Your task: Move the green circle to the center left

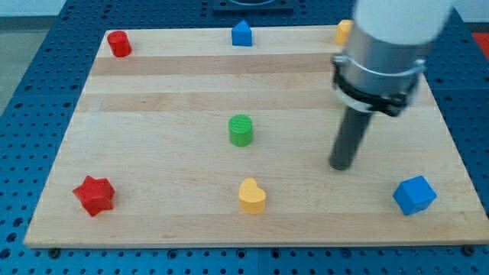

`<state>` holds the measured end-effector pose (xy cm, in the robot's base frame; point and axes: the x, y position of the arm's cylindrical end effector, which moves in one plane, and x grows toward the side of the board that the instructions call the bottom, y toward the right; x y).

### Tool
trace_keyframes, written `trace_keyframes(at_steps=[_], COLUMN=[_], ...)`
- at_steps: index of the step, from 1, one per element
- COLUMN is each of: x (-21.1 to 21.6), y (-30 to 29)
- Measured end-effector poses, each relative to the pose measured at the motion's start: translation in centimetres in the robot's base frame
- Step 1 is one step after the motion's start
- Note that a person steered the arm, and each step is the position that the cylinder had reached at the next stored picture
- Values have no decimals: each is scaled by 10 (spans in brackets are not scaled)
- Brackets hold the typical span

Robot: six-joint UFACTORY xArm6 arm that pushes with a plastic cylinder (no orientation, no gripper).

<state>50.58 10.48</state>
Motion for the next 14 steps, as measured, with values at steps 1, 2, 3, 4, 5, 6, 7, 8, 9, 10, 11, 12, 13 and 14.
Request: trace_keyframes(at_steps=[1, 2, 3, 4, 5, 6, 7, 8, 9, 10, 11, 12, 13, 14], x=[-10, -10, -16, -41, -60, -60, -51, -46, -32, -28, -37, -49, -49, -49], y=[-12, -12, -31, -64, -111, -122, -112, -103, -112, -120, -125, -163, -202, -244])
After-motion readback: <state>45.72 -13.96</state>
